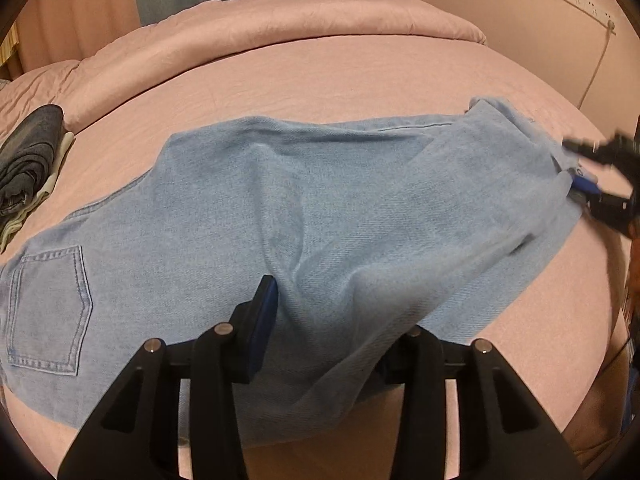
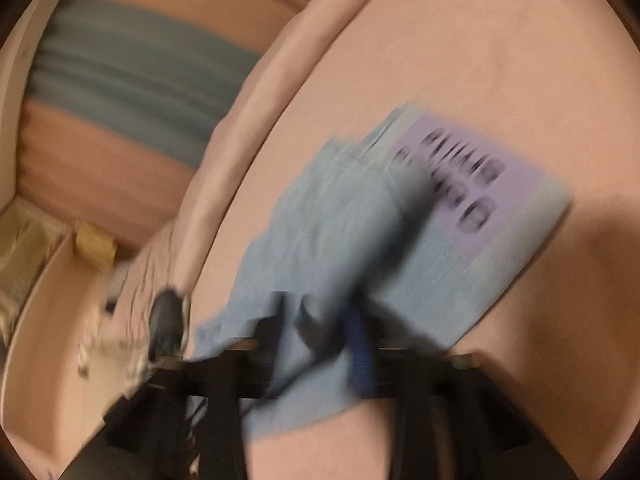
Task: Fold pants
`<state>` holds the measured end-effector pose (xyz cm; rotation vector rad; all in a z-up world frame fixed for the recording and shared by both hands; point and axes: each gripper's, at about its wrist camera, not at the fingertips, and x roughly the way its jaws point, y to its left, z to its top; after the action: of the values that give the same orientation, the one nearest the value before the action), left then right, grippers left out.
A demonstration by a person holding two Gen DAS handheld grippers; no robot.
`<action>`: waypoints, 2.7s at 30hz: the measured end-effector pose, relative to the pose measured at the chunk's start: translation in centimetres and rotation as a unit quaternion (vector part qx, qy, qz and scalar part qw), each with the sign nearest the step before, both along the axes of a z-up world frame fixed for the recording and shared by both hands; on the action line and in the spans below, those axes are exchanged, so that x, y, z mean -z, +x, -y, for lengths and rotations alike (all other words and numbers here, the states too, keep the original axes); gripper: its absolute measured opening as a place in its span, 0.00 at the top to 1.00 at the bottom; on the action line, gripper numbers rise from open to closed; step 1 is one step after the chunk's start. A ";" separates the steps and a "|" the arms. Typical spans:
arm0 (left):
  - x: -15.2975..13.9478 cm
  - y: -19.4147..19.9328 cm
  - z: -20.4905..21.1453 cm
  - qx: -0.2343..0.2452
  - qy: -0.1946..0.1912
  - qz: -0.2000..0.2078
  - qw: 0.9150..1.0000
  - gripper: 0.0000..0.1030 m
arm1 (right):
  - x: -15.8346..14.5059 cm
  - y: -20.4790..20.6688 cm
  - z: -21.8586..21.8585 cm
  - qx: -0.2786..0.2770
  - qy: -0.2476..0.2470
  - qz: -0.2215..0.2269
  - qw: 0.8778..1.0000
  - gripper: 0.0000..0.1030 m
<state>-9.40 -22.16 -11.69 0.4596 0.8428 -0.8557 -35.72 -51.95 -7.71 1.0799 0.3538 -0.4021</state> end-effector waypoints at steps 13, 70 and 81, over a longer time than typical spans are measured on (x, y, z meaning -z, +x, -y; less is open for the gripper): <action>-0.4 0.8 0.5 -0.013 -0.009 -0.011 1.000 0.56 | -14.0 4.3 -0.1 -0.060 -0.201 0.061 0.976 0.95; -0.8 10.2 -16.8 -0.208 -0.045 -0.030 0.977 0.64 | 0.1 16.1 -26.3 -0.495 -0.455 -0.183 0.717 0.67; -5.0 10.3 -12.8 -0.166 -0.121 -0.022 0.978 0.29 | -7.4 26.7 -15.9 -0.451 -0.227 -0.092 0.858 0.67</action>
<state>0.89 -9.33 -6.70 0.0815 0.8145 -0.6496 -8.99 -36.03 -0.26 0.3242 0.8410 0.2594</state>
